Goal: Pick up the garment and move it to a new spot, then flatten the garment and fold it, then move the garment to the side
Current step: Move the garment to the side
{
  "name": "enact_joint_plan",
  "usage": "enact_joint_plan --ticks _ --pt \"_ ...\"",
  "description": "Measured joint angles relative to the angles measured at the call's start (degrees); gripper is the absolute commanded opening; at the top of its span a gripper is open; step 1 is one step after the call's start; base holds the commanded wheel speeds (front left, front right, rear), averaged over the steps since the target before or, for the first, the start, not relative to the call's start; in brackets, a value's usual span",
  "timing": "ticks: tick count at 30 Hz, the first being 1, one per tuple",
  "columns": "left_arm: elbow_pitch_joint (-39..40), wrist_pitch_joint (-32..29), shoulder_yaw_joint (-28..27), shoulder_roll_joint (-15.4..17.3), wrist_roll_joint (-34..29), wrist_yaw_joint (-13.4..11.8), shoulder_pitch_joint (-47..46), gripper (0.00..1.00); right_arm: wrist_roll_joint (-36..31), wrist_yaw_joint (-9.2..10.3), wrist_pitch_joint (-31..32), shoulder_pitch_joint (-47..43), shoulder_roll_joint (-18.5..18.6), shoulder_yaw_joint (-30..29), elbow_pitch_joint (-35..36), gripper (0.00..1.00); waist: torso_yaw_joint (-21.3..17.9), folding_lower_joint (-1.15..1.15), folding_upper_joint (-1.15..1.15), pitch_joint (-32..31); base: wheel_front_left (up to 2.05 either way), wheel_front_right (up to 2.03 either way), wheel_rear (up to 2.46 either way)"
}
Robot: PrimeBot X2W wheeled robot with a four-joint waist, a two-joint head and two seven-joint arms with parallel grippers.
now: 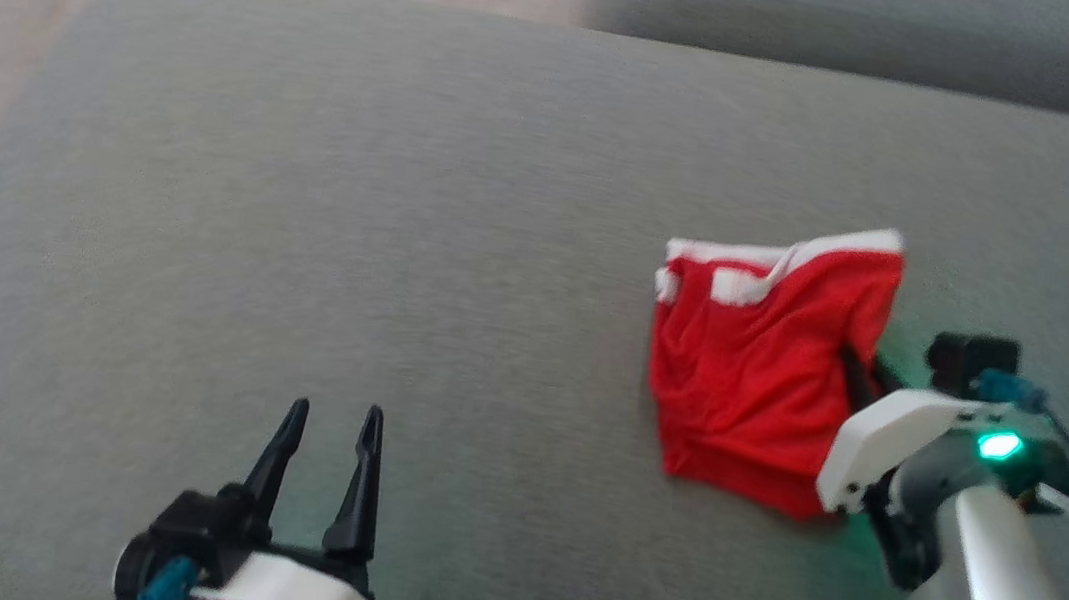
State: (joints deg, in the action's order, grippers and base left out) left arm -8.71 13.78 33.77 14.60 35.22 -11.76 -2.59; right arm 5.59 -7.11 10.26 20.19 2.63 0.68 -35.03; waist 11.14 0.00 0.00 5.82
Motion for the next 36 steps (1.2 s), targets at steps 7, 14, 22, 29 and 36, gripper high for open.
enact_joint_plan --ticks 7,14,22,29,36 --pt "0.8 0.0 0.0 -0.2 -1.1 0.5 -3.6 1.00 -3.1 0.00 2.1 0.4 2.3 -1.7 6.4 0.00 -9.4 0.00 0.00 2.4 0.00 0.00 0.00" --pt "0.9 -0.1 0.4 -0.3 -2.0 0.7 -6.9 1.00 -3.1 0.00 3.9 0.4 3.7 -1.5 11.3 0.00 -18.2 0.00 0.00 5.6 0.00 0.00 0.00" --pt "1.6 -0.7 1.1 0.0 -2.8 0.7 -9.2 1.00 -3.1 0.00 3.9 5.4 4.2 0.0 11.7 0.00 -22.0 0.01 0.00 9.5 0.00 0.00 0.00" --pt "2.7 -1.2 1.1 0.8 -3.5 0.3 -9.3 1.00 -3.9 0.00 5.4 14.7 11.7 -0.1 8.1 0.00 -18.4 0.00 0.00 10.6 0.00 0.00 0.00" --pt "3.9 -1.4 1.2 0.9 -3.5 -0.4 -9.3 1.00 -4.9 0.00 9.6 17.9 22.6 -1.6 4.0 0.00 -14.1 0.00 0.00 12.1 0.00 0.00 0.00"
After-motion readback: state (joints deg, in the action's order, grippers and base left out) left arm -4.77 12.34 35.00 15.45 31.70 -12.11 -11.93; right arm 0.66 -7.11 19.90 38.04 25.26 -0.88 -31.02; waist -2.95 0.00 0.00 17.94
